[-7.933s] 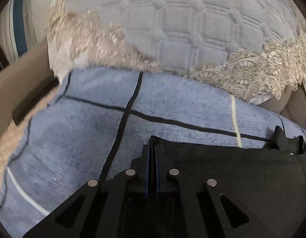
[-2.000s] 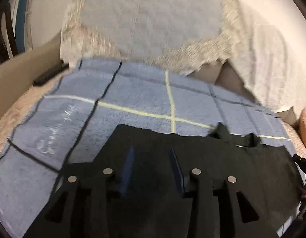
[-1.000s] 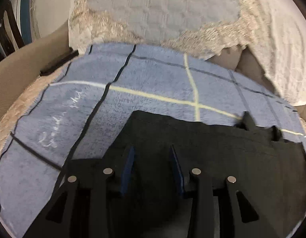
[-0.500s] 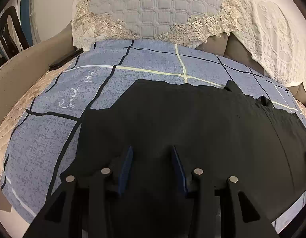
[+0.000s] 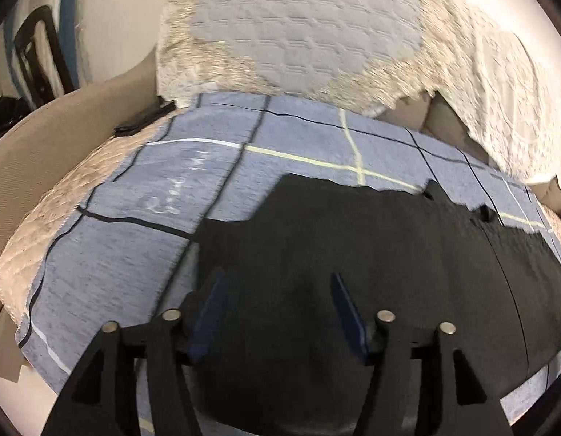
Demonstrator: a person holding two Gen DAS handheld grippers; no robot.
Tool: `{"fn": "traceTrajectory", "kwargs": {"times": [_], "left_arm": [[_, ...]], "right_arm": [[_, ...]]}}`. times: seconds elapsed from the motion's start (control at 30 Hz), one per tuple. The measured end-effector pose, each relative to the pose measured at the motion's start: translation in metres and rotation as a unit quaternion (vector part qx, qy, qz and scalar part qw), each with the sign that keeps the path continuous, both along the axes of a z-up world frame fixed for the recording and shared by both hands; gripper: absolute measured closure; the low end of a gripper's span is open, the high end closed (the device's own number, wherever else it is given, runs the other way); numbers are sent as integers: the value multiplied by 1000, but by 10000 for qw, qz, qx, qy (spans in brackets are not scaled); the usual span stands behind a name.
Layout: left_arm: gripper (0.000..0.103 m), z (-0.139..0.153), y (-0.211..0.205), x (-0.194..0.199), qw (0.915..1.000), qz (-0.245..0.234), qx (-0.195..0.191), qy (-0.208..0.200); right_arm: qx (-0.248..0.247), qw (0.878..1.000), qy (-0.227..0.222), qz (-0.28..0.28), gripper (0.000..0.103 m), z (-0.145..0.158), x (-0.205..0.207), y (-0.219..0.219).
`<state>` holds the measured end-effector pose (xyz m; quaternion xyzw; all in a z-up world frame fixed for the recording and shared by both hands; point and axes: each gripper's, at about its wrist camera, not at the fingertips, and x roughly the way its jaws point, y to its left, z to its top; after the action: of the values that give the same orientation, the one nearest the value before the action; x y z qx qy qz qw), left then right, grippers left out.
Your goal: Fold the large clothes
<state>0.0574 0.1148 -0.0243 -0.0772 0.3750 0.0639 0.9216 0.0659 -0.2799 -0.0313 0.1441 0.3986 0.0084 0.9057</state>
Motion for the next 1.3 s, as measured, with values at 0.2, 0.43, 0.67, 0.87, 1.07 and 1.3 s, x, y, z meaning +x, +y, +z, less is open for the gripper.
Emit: {"fn": "traceTrajectory", "kwargs": {"times": [0.2,0.43,0.67,0.87,1.07,1.3], "left_arm": [[37,-29,40,18,9940,217,-944,515],[37,-33,31,8,9888,-52,-1435,413],[54,-34,29,3,9881,-11,-1465,475],[88,-24,32,2,9910,-112,-1255,459],[91,5,30,-5,9888,-395,-1416,242],[92,63,-1,-10,9761,-1009,-1913,-229]], "right_arm": [[140,9991,-28,397,52,-1,7,33],[203,9981,28,581,52,-3,6,53],[317,9977,105,590,52,-8,2,60],[418,9975,88,565,52,-7,-2,61],[449,9977,77,500,52,-9,-8,54],[634,9975,97,308,52,-14,-16,39]]}}
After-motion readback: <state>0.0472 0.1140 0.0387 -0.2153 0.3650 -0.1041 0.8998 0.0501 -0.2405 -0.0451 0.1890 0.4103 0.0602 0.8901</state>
